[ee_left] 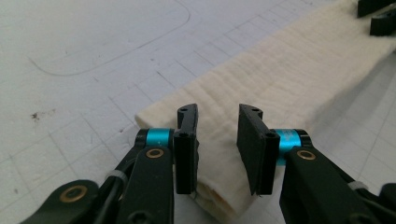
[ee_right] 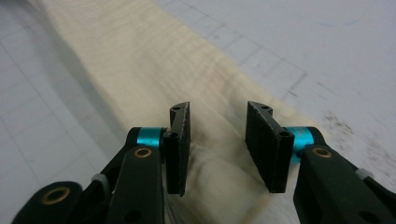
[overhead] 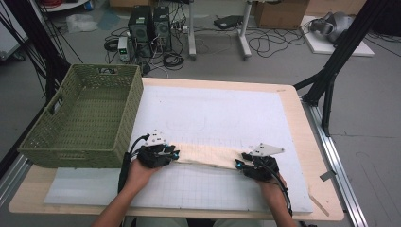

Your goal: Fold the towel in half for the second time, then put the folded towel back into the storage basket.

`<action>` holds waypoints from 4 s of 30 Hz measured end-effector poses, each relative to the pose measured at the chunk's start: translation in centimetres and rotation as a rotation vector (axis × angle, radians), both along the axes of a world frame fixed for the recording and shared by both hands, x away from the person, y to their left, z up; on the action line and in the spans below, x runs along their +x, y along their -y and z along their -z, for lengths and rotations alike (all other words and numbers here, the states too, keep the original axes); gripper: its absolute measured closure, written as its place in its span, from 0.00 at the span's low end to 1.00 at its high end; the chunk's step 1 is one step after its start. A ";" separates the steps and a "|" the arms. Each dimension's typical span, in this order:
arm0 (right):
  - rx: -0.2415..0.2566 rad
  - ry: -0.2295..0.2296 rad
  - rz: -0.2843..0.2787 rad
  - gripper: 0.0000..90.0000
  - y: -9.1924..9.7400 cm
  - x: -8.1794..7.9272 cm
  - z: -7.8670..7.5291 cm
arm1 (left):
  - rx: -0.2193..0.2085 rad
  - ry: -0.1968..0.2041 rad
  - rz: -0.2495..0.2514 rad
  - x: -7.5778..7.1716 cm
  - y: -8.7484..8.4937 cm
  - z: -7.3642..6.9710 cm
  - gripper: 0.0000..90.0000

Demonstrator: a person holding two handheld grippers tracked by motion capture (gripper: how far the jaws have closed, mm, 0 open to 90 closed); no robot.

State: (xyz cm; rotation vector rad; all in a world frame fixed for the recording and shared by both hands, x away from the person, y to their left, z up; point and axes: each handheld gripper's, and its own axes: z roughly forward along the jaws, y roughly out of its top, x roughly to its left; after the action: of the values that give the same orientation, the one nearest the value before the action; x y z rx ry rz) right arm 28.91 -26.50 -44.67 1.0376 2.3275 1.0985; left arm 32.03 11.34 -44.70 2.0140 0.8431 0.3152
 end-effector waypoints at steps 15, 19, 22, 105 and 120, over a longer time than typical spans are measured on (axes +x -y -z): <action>-0.039 0.040 0.021 0.69 1.7 0.0 0.3 | 0.055 0.041 0.022 -1.1 0.0 0.2 0.86; -0.037 0.040 0.026 0.69 1.8 -0.2 0.4 | 0.058 0.048 0.025 -1.1 -0.2 0.3 0.86; -0.047 0.054 0.031 0.65 1.7 -0.4 0.3 | 0.052 0.044 0.019 -1.0 -0.3 0.2 0.86; 0.080 0.131 0.149 0.13 6.6 -3.5 -2.7 | -0.134 -0.062 -0.106 -0.6 -2.1 -0.9 0.38; 0.078 0.131 0.138 0.13 6.4 -3.6 -2.7 | -0.061 -0.078 -0.100 -0.7 -1.4 -0.4 0.40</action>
State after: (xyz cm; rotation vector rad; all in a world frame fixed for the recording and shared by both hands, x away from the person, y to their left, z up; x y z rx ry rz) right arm 25.34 -32.93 -41.94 1.1016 2.0932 1.1745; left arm 31.34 12.75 -44.30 1.9419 0.9929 0.2659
